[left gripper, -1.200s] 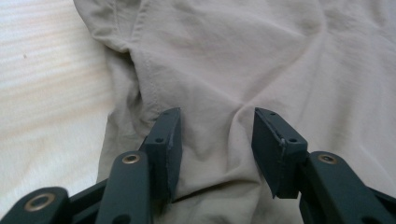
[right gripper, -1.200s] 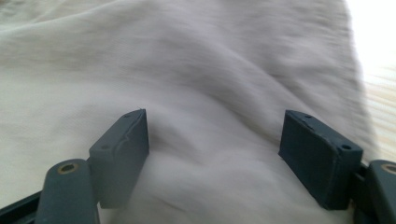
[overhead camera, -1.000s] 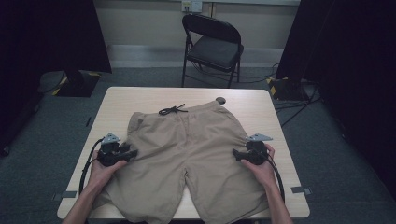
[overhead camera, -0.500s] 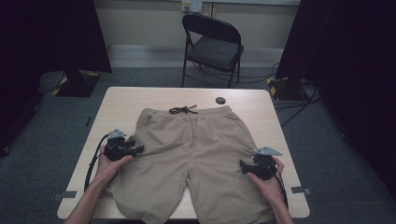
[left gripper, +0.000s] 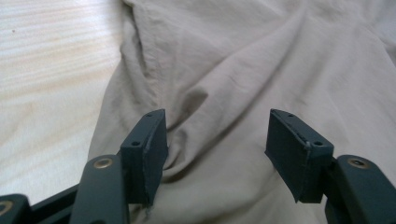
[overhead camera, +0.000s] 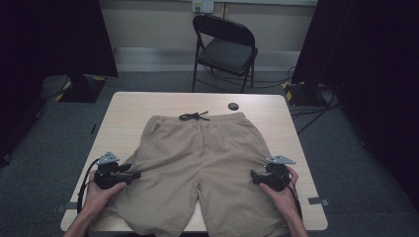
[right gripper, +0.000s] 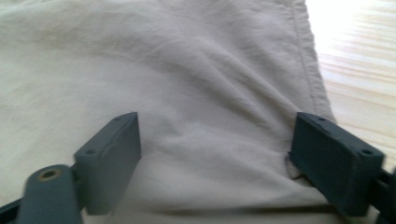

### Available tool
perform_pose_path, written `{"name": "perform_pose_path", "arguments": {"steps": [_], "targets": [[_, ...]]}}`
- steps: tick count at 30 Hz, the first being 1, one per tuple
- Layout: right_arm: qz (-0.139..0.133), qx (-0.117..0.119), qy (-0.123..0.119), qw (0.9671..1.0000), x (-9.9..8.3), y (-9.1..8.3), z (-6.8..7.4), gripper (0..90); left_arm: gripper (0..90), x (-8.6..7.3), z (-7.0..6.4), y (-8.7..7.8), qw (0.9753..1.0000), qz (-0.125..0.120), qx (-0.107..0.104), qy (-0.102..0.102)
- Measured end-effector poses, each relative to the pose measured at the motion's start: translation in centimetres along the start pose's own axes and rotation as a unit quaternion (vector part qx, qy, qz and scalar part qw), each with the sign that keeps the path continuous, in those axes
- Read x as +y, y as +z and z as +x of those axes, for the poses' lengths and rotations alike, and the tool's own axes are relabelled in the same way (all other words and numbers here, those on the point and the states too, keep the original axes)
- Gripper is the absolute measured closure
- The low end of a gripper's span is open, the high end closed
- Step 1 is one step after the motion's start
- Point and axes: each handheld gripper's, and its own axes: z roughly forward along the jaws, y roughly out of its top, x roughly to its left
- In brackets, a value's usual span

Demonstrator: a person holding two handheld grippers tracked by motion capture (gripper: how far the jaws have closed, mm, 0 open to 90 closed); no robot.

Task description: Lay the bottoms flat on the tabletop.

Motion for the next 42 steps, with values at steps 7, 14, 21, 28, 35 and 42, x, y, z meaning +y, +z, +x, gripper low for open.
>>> {"name": "perform_pose_path", "arguments": {"steps": [7,14,21,28,35,42], "targets": [[-0.028,0.028,0.014,0.9991,1.1,-2.5,-0.2,15.2,37.4,0.2,-1.3,-2.6,0.9992,-0.028,-0.027,-0.012],[-0.019,0.030,-0.002,0.9994,-1.2,-5.6,-0.2,15.5,49.1,-2.3,-1.6,-3.2,0.9993,0.004,-0.037,0.000],[0.005,0.025,0.007,0.9996,-4.1,-6.1,-0.7,18.0,46.7,-3.8,-3.6,-3.5,0.9976,0.024,-0.064,0.012],[0.025,0.035,-0.011,0.9990,-4.5,-5.7,0.6,16.8,44.4,-4.3,-5.3,-3.8,0.9915,0.044,-0.121,0.020],[0.024,0.071,-0.030,0.9968,-4.3,-6.5,2.0,21.2,49.8,-1.5,-2.9,-4.0,0.9926,0.023,-0.119,0.007],[-0.021,0.042,0.001,0.9989,-2.0,-6.1,-0.7,20.6,52.6,1.2,-1.3,-2.2,0.9972,0.018,-0.073,0.007]]}}
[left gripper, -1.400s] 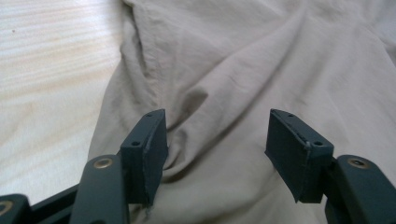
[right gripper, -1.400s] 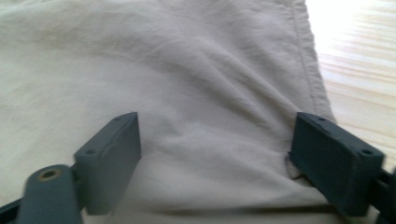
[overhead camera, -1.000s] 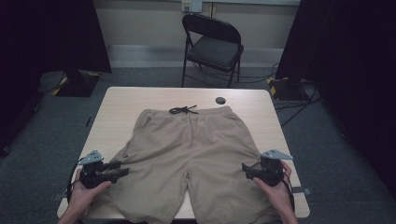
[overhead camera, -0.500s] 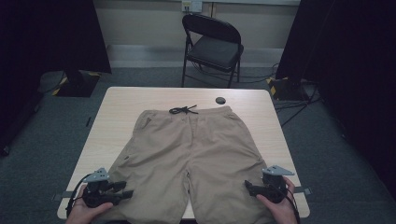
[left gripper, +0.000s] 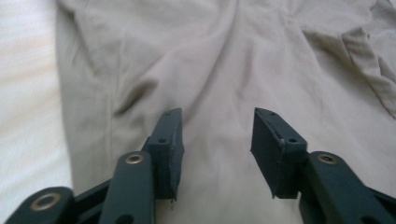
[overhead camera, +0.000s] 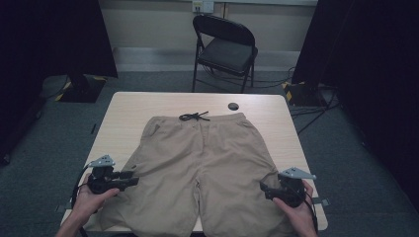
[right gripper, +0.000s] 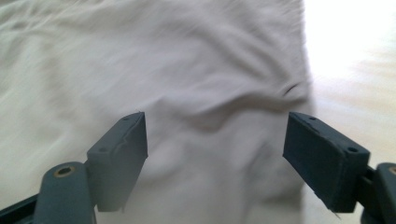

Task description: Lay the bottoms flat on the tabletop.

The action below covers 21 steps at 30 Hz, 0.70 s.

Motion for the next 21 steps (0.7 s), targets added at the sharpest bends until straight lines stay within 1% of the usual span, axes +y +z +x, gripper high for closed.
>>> {"name": "perform_pose_path", "arguments": {"steps": [1,2,3,4,6,7,9,10,11,12,13,16,21], "targets": [[0.001,-0.005,0.002,1.0000,0.1,0.3,-0.3,20.4,51.3,0.1,0.2,0.6,1.0000,-0.001,0.003,-0.006],[0.007,-0.011,0.006,0.9999,0.2,0.8,-0.9,20.0,50.2,0.1,0.5,1.0,0.9999,-0.001,0.013,-0.011],[0.011,-0.015,0.015,0.9997,0.1,1.2,-1.2,19.1,49.6,-0.1,0.7,1.4,0.9997,-0.002,0.021,-0.015],[0.015,-0.021,0.020,0.9995,0.0,1.6,-1.6,18.8,48.9,-0.3,0.9,1.7,0.9996,0.000,0.025,-0.016],[0.026,-0.022,0.024,0.9991,-0.6,2.1,-2.0,17.9,48.1,-0.8,1.3,2.1,0.9995,0.005,0.023,-0.021],[0.031,-0.023,0.025,0.9989,-0.8,2.2,-2.0,17.6,47.8,-1.2,1.4,2.1,0.9995,-0.003,0.025,-0.020],[0.023,-0.031,0.018,0.9991,-1.1,2.3,-1.9,17.6,47.9,-1.5,1.5,2.1,0.9995,-0.012,0.023,-0.020],[0.023,-0.033,0.016,0.9991,-1.2,2.3,-1.9,17.6,47.8,-1.7,1.4,2.1,0.9994,-0.017,0.027,-0.013],[0.022,-0.036,0.010,0.9991,-1.2,2.3,-1.8,17.5,47.6,-1.8,1.1,2.1,0.9993,-0.018,0.033,0.001],[0.024,-0.042,-0.004,0.9988,-1.3,2.4,-1.6,16.3,46.2,-1.8,0.9,2.2,0.9991,-0.018,0.037,0.009],[0.023,-0.043,-0.003,0.9988,-1.3,2.5,-1.5,16.0,43.9,-1.9,0.8,2.2,0.9990,-0.018,0.038,0.014],[0.017,-0.040,-0.006,0.9990,-1.4,2.5,-1.6,15.9,41.4,-1.9,0.5,2.3,0.9987,-0.017,0.045,0.020],[0.018,-0.038,-0.007,0.9991,-1.4,2.5,-1.6,15.8,41.4,-1.9,0.7,2.3,0.9989,-0.019,0.040,0.015]]}}
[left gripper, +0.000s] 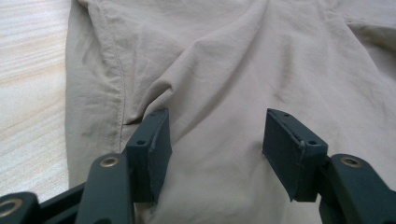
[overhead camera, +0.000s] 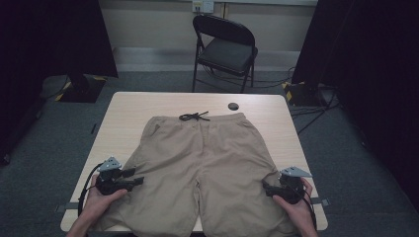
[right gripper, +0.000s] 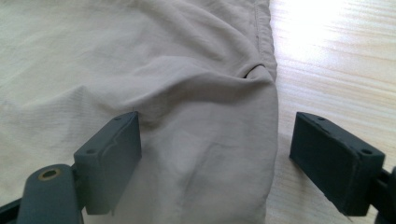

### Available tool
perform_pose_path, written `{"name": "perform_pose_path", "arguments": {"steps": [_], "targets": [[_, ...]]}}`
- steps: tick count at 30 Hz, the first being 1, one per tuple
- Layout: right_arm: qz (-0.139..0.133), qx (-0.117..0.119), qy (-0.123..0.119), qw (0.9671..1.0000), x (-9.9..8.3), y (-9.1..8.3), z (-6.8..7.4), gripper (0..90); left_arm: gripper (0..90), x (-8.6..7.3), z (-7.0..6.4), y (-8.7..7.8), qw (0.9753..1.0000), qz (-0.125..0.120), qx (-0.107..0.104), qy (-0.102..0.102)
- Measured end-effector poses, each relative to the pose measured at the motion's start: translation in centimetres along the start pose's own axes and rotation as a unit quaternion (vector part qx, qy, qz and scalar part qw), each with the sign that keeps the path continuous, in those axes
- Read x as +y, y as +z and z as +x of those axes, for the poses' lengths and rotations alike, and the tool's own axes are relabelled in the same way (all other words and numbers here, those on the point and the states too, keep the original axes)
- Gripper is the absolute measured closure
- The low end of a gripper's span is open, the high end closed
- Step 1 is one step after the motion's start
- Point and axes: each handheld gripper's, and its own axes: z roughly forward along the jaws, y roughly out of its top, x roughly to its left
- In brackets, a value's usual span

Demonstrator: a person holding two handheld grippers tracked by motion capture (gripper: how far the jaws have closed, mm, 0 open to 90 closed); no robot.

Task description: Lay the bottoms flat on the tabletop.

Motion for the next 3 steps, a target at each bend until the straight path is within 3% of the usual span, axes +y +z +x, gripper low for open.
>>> {"name": "perform_pose_path", "arguments": {"steps": [3], "targets": [[0.000,0.001,-0.001,1.0000,0.01,0.02,-0.03,15.7,41.4,0.00,-0.03,0.00,1.0000,0.000,0.001,0.000]]}}
